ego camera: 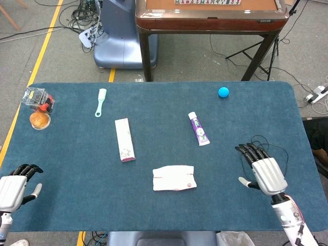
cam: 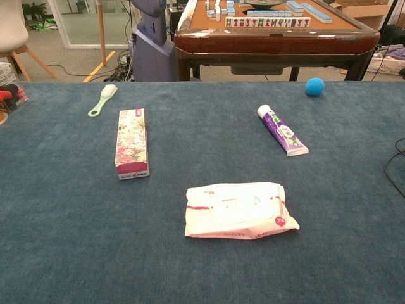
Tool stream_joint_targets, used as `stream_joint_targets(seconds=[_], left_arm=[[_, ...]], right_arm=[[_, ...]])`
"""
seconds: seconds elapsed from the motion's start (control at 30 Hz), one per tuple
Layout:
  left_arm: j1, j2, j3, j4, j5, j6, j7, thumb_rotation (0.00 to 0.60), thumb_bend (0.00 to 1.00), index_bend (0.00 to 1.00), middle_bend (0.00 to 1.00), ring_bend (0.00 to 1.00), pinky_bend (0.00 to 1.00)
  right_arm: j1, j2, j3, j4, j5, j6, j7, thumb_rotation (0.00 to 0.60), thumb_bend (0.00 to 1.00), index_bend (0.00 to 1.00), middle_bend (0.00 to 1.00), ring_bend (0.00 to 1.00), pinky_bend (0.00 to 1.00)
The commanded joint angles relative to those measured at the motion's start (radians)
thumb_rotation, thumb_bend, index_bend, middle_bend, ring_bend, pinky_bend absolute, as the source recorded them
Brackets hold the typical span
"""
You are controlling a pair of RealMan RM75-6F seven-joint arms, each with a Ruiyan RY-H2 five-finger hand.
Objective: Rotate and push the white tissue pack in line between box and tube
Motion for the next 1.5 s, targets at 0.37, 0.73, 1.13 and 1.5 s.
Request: stream_joint_targets(seconds=[0.37,0.73,1.13,1.5], left_arm=[[0.017,0.011,-0.007,0.029,-0.028,0.007,-0.026,0.6,0.34,0.38,0.33,0.24,0.41],[0.039,0.015,0.004,0.078,-0.025,0.02,-0.061,0.6,0.34,0.4,0.34,0.24,0.41],[0.052,0.019,0.008,0.106,-0.013,0.035,-0.088,0.6,0.34,0.41,0.34,0.25,0.42],[0.058,0.023,0.003,0.121,-0.029,0.024,-0.114,0.6,0.34,0.43,0.35,0.25,0.42]], right_arm=[[0.133,-0.072,-0.006,0.087,-0.07,-0.134,-0.009,0.6,0.0,0.05,0.07,0.02,0.14],[0.184,-0.158,-0.026,0.132,-0.099,-0.162,-0.014,0.6,0.0,0.0,0.04,0.0,0.12],[0.223,-0.252,-0.046,0.166,-0.083,-0.218,-0.081,0.6,0.0,0.0,0.03,0.0,0.12],[0.268,-0.324,-0.042,0.182,-0.062,-0.266,-0.149,0.6,0.0,0.0,0.02,0.0,0.12]])
